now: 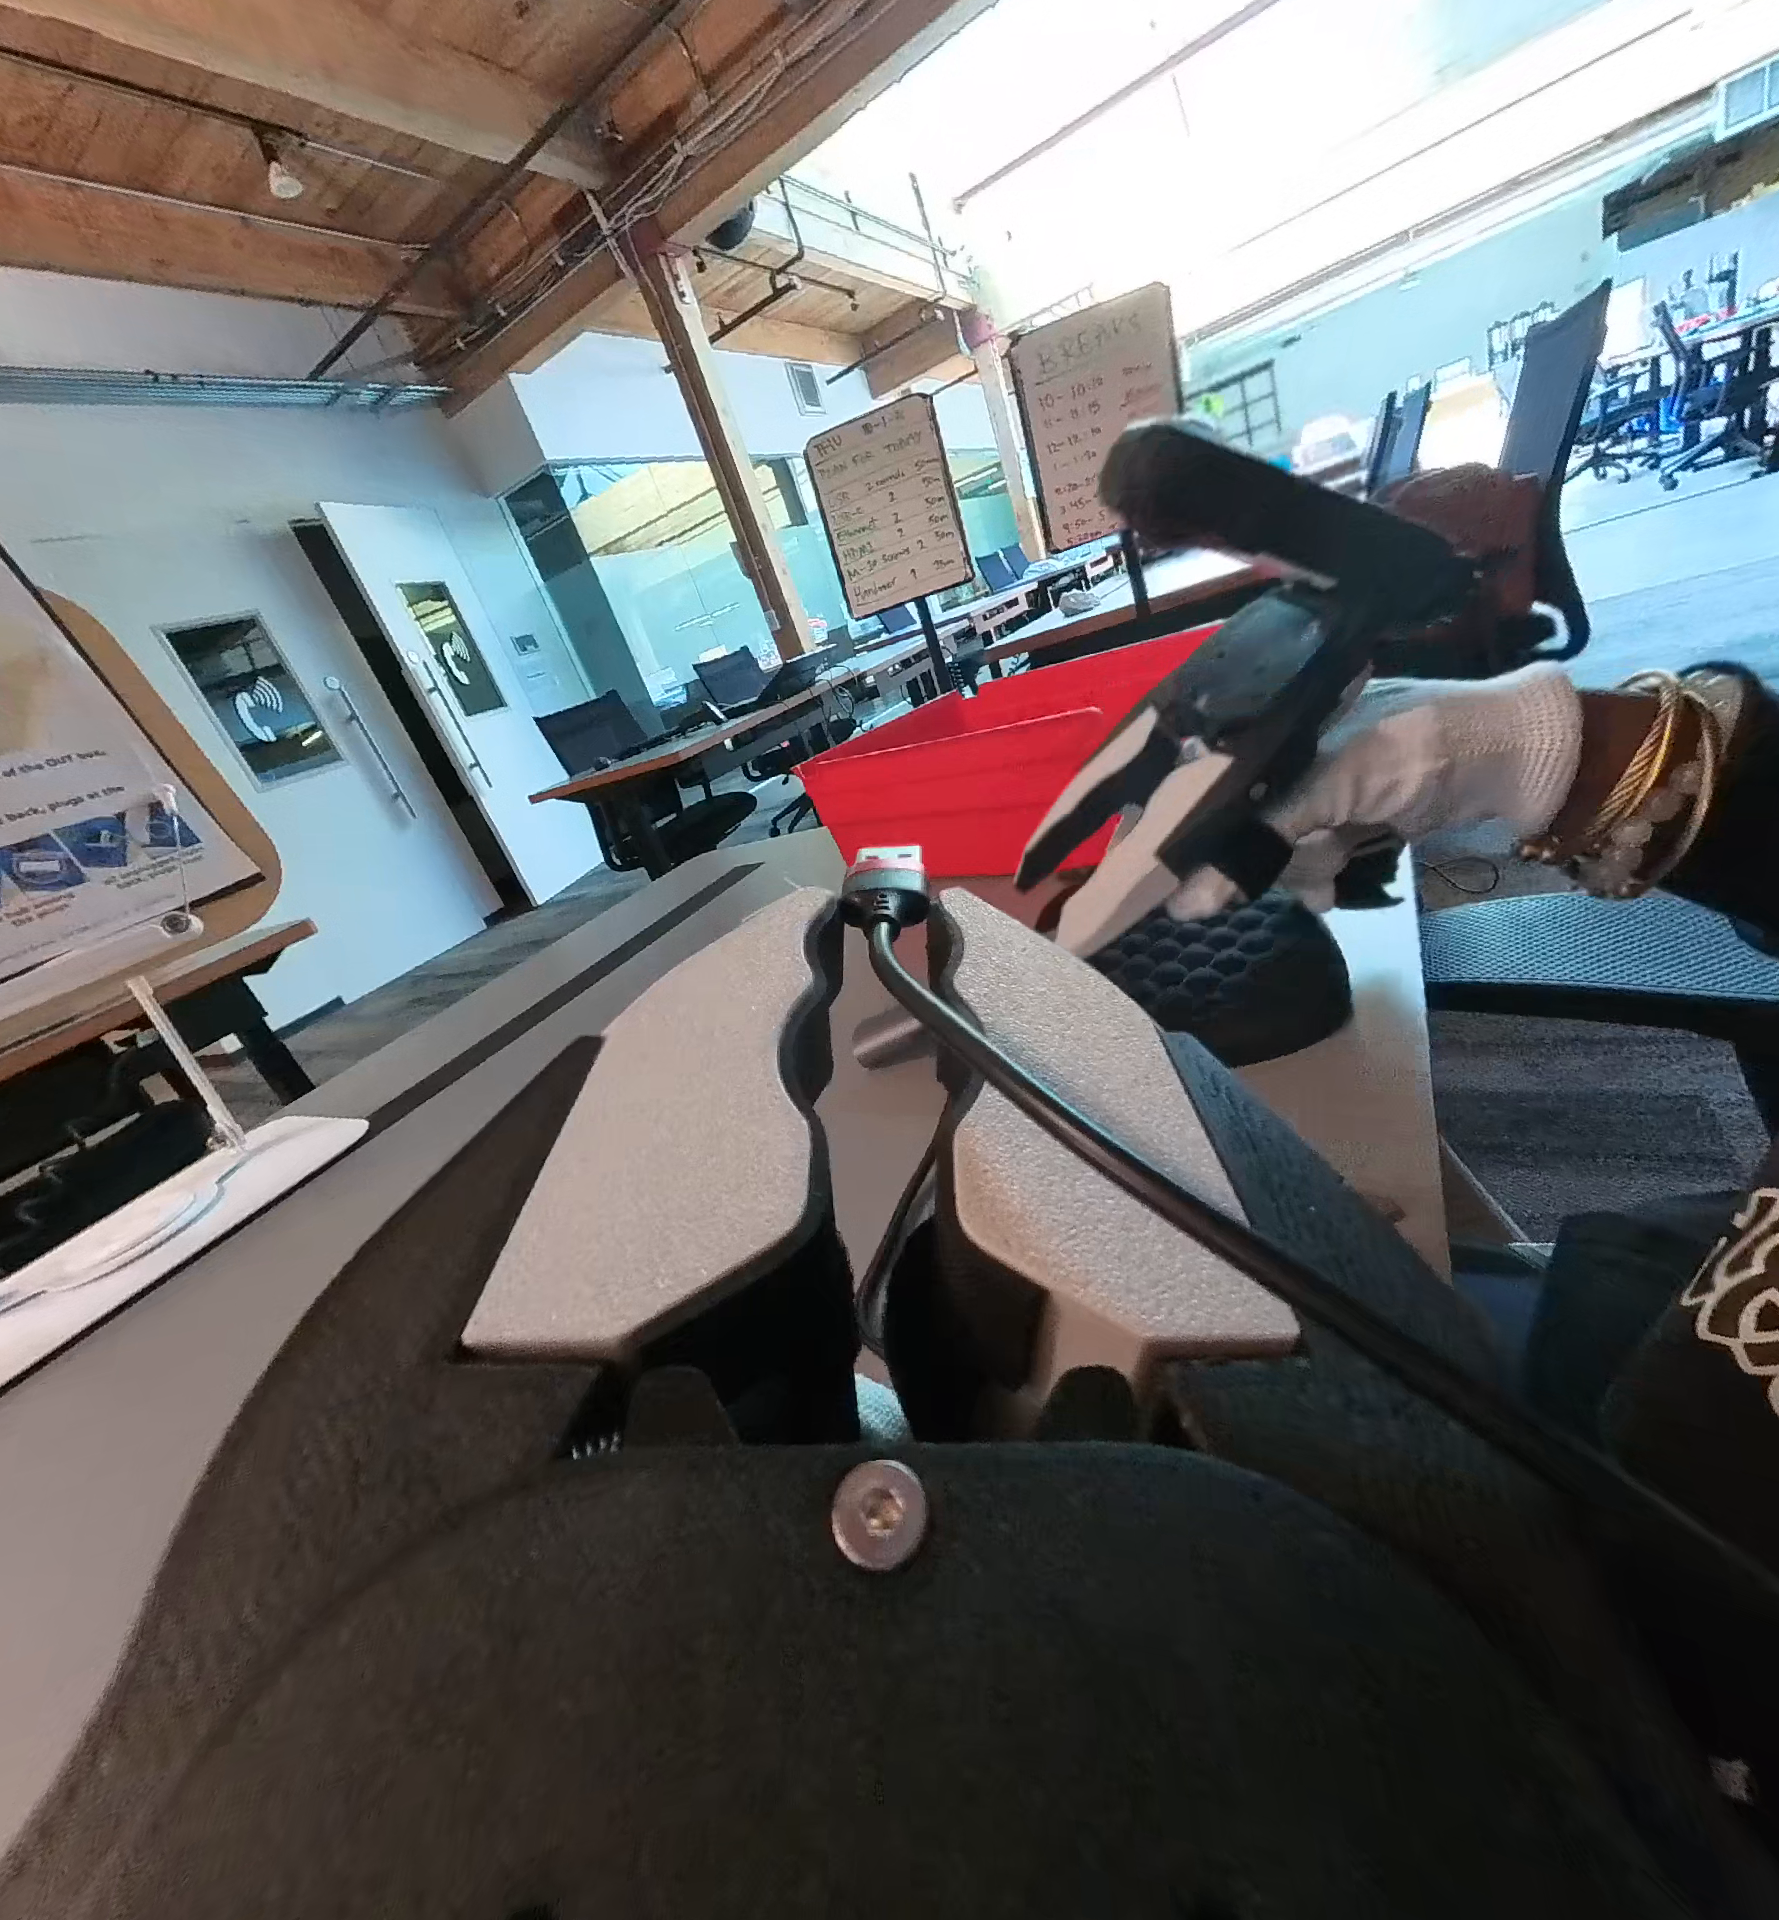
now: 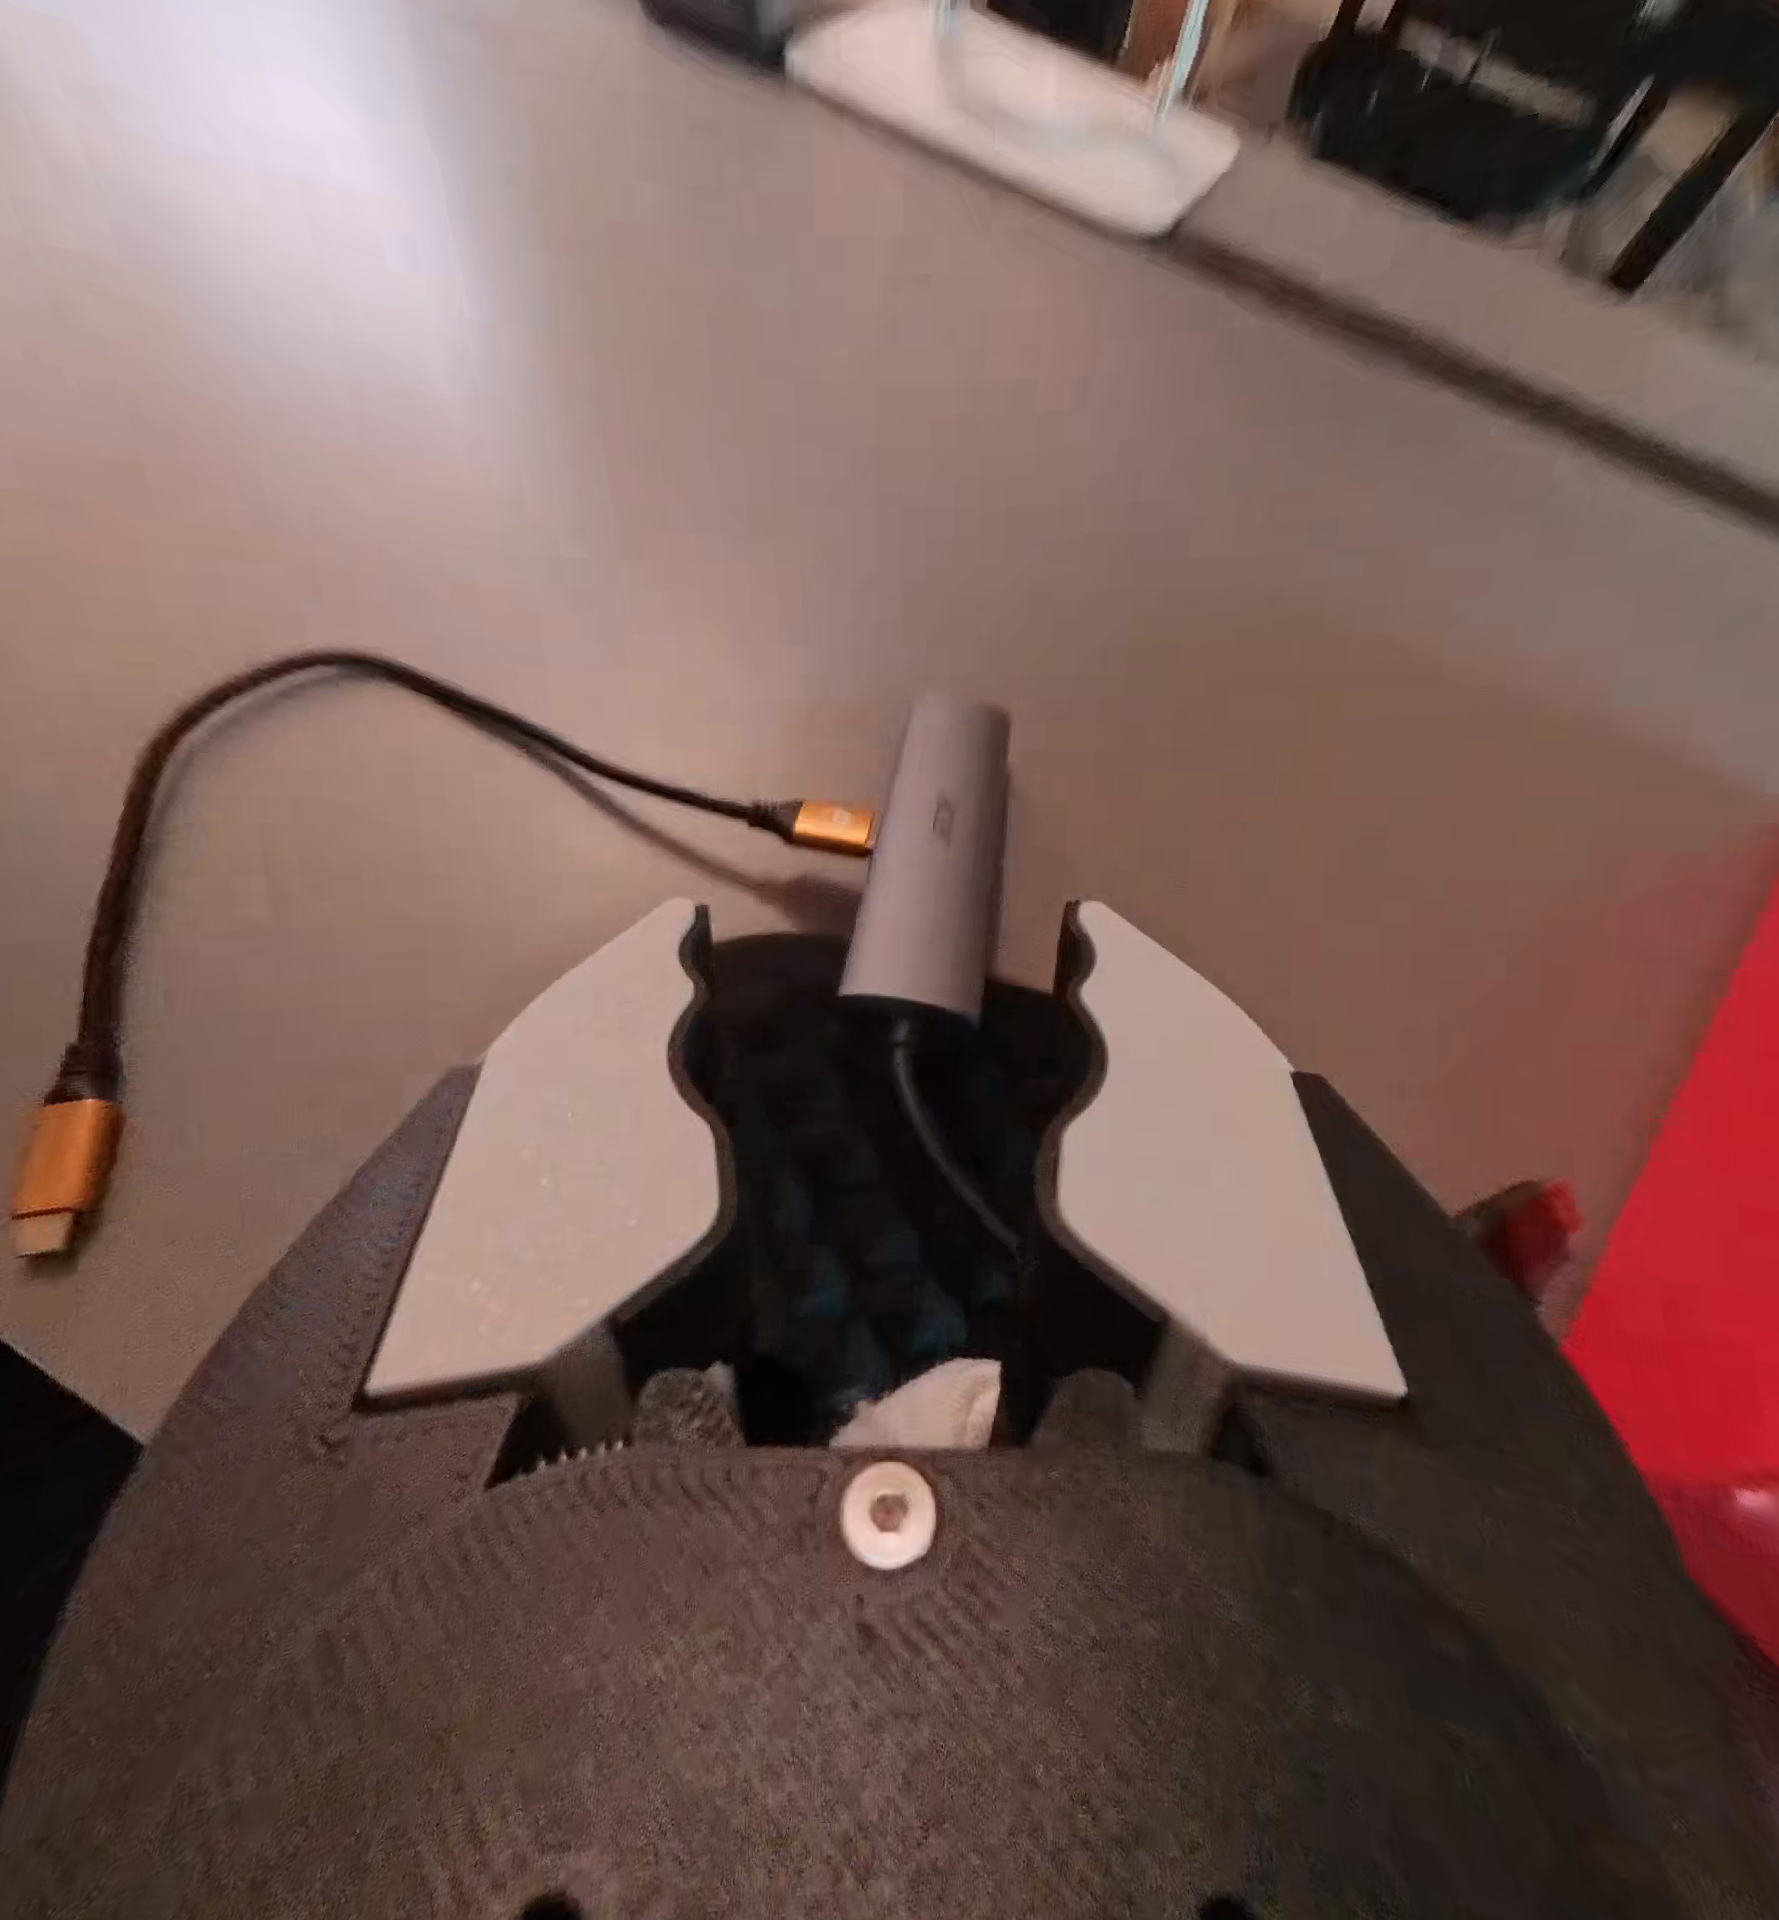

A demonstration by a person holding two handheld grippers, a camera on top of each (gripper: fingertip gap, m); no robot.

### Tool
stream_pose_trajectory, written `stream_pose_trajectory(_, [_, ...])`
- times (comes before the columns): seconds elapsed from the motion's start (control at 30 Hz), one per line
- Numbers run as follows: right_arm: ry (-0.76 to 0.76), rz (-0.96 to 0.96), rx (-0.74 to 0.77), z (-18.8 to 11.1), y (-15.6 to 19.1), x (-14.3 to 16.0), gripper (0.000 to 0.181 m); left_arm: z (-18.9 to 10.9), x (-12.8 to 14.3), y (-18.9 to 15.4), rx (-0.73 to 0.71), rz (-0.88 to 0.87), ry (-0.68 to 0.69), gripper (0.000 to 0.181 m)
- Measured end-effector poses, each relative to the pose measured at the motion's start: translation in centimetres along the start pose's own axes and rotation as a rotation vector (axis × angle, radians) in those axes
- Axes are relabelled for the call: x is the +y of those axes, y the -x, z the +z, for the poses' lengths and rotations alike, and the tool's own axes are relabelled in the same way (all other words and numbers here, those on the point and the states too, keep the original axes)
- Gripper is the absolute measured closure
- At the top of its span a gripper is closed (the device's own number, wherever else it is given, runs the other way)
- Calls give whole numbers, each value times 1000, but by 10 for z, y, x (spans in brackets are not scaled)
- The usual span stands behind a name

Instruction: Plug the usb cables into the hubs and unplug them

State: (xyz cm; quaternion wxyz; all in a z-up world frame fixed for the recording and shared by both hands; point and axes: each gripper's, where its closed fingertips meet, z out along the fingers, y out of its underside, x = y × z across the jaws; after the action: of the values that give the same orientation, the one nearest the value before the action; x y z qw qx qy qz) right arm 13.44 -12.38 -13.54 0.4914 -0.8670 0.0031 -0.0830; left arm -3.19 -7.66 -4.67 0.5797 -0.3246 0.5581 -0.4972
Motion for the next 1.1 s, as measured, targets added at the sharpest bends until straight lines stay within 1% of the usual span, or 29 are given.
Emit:
stream_pose_trajectory(0.07, [71,5,-2,11,4,11,120,1,3,-1,7,-1,17,167])
stream_pose_trajectory(0.13, [118,-23,60,15,-2,13,122,2,4,-4,19,9,25,167])
stream_pose_trajectory(0.23, [194,-38,93,23,-4,19,126,4,6,-7,33,21,40,167])
stream_pose_trajectory(0.33, [217,-57,107,29,-4,20,139,4,6,-8,42,18,37,167])
stream_pose_trajectory(0.37, [222,-63,128,30,-6,20,148,3,5,-8,43,16,36,167])
stream_pose_trajectory(0.47, [224,-87,125,32,-7,20,149,3,5,-6,32,9,35,166])
stream_pose_trajectory(0.53, [194,-97,107,31,-6,18,149,1,3,-2,11,0,19,166])
stream_pose_trajectory(0.6, [131,-116,59,27,-1,12,150,-2,0,5,-23,-34,-5,167])
stream_pose_trajectory(0.7, [-32,-151,-31,14,10,-5,150,-8,-1,22,-91,-119,-38,166])
stream_pose_trajectory(0.8, [-200,-93,-138,-3,20,-25,150,-13,0,34,-141,-188,-55,166])
stream_pose_trajectory(0.87, [-314,-43,-214,-16,29,-41,150,-13,3,37,-168,-187,-36,166])
stream_pose_trajectory(0.97, [-465,-12,-330,-33,52,-63,150,-8,8,37,-214,-135,23,166])
stream_pose_trajectory(1.03, [-515,-14,-366,-39,66,-72,150,-3,7,32,-227,-112,33,166])
stream_pose_trajectory(1.1, [-546,-26,-369,-40,76,-77,150,2,4,25,-228,-111,18,166])
